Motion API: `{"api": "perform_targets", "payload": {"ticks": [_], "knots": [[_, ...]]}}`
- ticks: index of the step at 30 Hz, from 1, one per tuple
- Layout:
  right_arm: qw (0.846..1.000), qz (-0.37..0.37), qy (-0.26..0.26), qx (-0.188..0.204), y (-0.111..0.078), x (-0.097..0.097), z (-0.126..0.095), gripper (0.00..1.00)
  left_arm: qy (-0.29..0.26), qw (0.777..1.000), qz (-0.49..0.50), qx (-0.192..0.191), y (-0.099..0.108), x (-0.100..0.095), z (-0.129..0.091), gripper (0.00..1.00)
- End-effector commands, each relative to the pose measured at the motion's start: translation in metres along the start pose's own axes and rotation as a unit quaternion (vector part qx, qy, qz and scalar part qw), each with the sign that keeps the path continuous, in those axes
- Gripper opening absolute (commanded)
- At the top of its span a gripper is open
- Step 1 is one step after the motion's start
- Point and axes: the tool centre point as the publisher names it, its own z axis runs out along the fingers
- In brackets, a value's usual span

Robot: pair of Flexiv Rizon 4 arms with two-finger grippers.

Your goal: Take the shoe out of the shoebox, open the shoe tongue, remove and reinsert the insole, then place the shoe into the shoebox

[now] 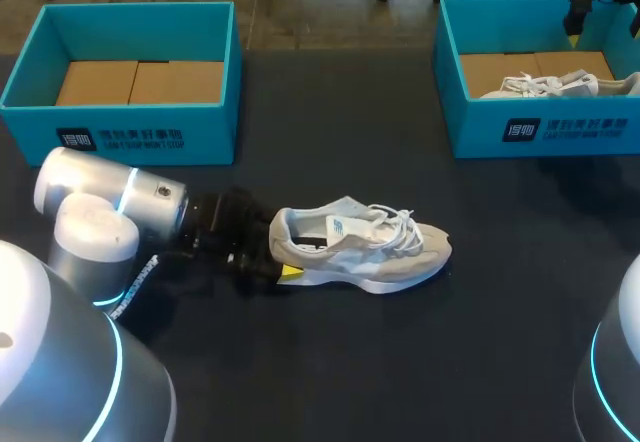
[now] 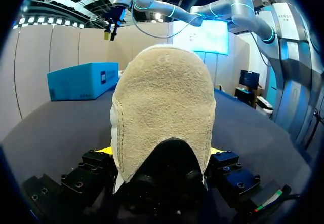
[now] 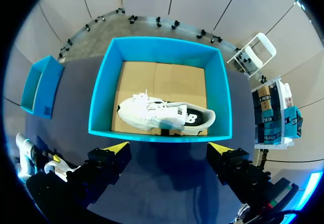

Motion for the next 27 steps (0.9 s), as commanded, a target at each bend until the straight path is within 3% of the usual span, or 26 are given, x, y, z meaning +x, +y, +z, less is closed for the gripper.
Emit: {"api": "perform_targets", "payload": {"ticks": [1, 13, 17, 27], "knots": [[1.000, 0.000, 0.000, -0.001, -0.001, 0.000, 0.000, 1.00, 0.000, 1.000, 0.000, -0.002, -0.001, 0.000, -0.001, 0.00], [1.000, -0.002, 0.001, 0.008, -0.002, -0.001, 0.001, 1.00, 0.000, 1.000, 0.000, -0.002, -0.001, 0.000, -0.001, 0.00], [1.000, -0.001, -0.004, 0.022, -0.008, 0.012, -0.004, 1.00, 0.000, 1.000, 0.000, -0.002, -0.001, 0.000, -0.001, 0.00], [1.000, 0.006, -0.003, 0.018, -0.037, 0.077, -0.011, 1.00, 0.000, 1.000, 0.000, -0.002, -0.001, 0.000, -0.001, 0.00]]}}
